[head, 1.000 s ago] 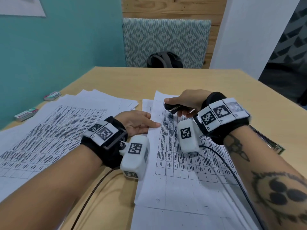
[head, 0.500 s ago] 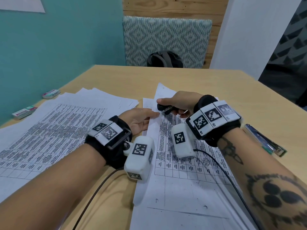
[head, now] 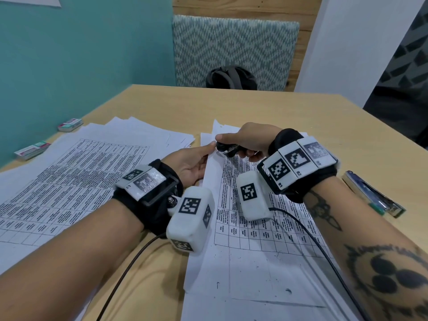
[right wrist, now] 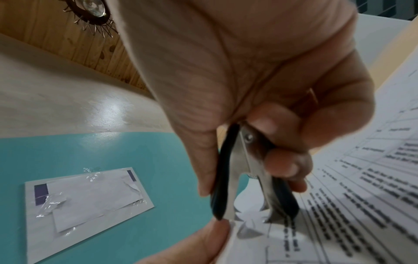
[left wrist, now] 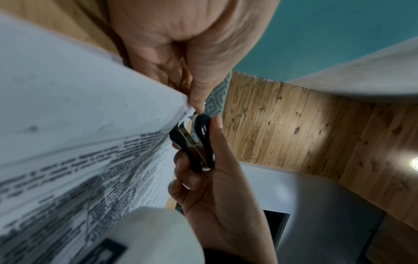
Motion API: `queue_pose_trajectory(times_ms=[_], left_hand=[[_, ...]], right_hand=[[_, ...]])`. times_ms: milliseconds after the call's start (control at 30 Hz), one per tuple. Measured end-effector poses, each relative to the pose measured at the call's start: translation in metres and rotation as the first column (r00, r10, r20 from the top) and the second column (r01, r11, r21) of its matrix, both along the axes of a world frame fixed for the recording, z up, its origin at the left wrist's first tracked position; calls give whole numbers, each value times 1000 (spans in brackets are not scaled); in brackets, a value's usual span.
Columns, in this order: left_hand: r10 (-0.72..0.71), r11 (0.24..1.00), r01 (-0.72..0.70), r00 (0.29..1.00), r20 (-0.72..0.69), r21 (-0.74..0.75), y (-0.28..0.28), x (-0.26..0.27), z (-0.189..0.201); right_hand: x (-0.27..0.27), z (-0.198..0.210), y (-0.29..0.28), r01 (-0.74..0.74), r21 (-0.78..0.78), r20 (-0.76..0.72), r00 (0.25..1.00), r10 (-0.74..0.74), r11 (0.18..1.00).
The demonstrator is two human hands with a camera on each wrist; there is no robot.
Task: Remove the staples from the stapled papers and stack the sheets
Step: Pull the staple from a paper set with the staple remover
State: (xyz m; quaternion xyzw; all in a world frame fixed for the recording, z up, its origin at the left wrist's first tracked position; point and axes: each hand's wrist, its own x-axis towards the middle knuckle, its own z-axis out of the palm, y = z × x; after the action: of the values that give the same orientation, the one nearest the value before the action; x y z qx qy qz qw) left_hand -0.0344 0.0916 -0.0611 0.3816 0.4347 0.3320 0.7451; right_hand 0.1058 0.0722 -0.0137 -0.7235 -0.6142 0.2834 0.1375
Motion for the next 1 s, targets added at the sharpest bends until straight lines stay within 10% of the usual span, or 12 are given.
queue_pose_trajectory(times_ms=[1000], left_hand=[[-59, 997, 63, 995, -79, 50, -2, 0, 0]], right_hand=[[-4, 0, -3, 67, 27, -66, 996, -65, 997]])
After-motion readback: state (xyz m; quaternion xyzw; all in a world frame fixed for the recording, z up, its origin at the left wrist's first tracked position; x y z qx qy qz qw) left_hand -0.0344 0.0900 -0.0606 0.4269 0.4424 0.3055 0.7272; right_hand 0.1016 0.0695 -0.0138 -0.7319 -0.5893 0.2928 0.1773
